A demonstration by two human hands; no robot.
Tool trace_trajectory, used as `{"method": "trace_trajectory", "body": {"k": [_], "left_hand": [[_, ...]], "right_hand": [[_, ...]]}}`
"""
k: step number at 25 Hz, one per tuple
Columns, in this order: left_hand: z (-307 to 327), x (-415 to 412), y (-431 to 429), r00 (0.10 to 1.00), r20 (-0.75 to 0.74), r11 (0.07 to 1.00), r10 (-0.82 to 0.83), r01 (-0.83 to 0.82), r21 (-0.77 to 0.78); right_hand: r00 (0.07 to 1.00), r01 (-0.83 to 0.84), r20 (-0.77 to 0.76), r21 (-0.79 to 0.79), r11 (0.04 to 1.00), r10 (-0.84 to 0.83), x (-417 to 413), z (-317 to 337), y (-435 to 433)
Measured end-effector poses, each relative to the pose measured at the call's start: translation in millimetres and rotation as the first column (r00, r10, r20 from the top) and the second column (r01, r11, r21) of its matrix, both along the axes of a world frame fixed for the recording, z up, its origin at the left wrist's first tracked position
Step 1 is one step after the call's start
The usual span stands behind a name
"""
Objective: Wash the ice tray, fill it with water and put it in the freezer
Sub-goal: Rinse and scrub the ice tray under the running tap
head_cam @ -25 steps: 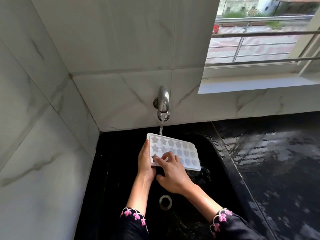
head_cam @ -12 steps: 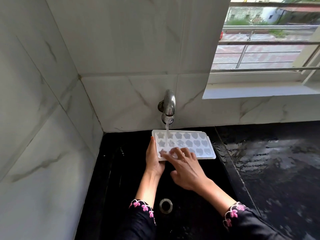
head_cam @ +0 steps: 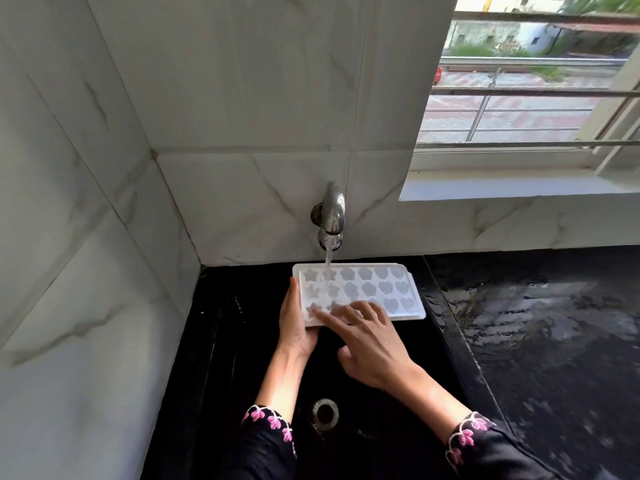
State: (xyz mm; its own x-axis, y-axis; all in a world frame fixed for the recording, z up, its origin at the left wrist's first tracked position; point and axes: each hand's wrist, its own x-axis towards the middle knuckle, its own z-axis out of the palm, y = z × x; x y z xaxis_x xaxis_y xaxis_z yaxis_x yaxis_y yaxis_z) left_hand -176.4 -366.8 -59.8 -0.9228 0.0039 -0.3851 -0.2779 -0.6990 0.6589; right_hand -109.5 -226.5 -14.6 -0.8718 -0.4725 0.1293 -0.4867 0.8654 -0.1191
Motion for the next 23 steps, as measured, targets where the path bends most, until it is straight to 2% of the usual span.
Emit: {"method": "trace_trajectory", "body": {"k": [2,3,5,7,9,11,13,15,17,19,23], "left_hand": [[-8.0,3.8,-9.5,0.999,0.0,0.999,0.045,-0.045,-0.019],[-9.3,5.0,-12.7,0.999,0.008,0.999,0.052,-0.052,-0.016],[-9.9,5.2,-18.2,0.999,0.019,0.999,0.045,-0.045,-0.001],[-7.2,6.4,-26.9,0.998,0.025,0.998,0.052,-0.052,-0.023],[-6.6,9.0,-35.8,0.999,0.019,0.999,0.045,-0.044,-0.025],[-4.1,15.4,-35.7,0.999,0.018,0.999,0.031,-0.031,-0.025],[-1.3,18.0,-30.2,1.0,0.021,0.998,0.022,-0.021,-0.056],[0.1,15.6,-29.8,0.999,0.032,0.997,0.026,-0.024,-0.067],[0.8,13.0,-40.7,0.999,0.029,0.997,0.046,-0.044,-0.057],[-1.8,11.5,-54.5,0.998,-0.004,0.997,0.068,-0.068,-0.038],[-1.2,18.2,-56.8,0.998,0.006,0.996,0.068,-0.068,-0.06]], "right_hand": [[0.999,-0.021,-0.046,0.064,0.998,0.024,-0.5,-2.4,-0.2],[1.0,0.005,-0.018,0.039,0.999,-0.004,1.9,-2.9,-8.0],[0.995,0.094,0.047,-0.103,0.99,-0.09,10.7,-3.2,-31.9],[0.992,0.097,0.094,-0.207,0.974,-0.079,14.1,-5.7,-40.1],[0.996,-0.038,0.076,-0.165,0.986,0.051,10.2,-6.4,-29.5],[0.991,-0.136,0.004,-0.047,0.99,0.136,1.5,-6.8,-19.5],[0.998,-0.061,-0.019,-0.016,0.998,0.061,1.2,-5.2,-26.8],[0.998,0.035,0.048,-0.117,0.993,-0.029,11.1,-5.2,-39.3],[0.992,0.011,0.126,-0.19,0.982,0.013,17.6,-6.8,-34.4],[0.996,-0.021,0.082,-0.13,0.991,0.032,14.4,-10.2,-16.2],[0.998,0.057,0.014,-0.035,0.998,-0.056,3.6,-13.3,-14.2]]}}
